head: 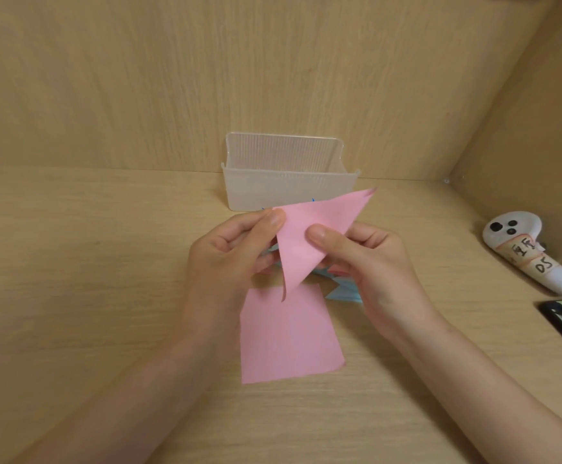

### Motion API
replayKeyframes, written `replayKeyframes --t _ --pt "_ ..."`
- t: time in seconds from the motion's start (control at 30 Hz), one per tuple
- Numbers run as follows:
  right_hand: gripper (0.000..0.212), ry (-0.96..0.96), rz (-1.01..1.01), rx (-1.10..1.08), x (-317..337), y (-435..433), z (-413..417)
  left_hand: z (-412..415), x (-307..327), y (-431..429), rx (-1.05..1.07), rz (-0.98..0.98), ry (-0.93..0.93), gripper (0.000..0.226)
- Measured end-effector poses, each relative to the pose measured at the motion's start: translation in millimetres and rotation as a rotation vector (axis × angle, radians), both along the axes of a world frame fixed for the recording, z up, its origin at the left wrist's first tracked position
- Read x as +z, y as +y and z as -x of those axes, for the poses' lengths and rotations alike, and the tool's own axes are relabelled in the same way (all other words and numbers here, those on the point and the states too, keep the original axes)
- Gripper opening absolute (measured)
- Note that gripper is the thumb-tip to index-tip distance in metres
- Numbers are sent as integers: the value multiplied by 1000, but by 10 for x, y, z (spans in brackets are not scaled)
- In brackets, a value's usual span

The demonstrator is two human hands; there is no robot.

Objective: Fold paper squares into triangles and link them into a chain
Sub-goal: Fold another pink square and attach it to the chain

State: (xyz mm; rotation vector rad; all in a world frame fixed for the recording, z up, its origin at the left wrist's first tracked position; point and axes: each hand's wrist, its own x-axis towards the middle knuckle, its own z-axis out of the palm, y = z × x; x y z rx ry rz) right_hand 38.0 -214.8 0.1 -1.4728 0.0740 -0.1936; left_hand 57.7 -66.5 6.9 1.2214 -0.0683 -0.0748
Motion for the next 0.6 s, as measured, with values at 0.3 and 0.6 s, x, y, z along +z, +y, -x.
replayKeyframes --t 0.3,0.6 --pt "34 22 93 -17 35 -28 6 -104 87 73 22 -250 -194 9" --pt "17 24 124 42 71 -17 28 -116 53 78 26 -262 -186 4"
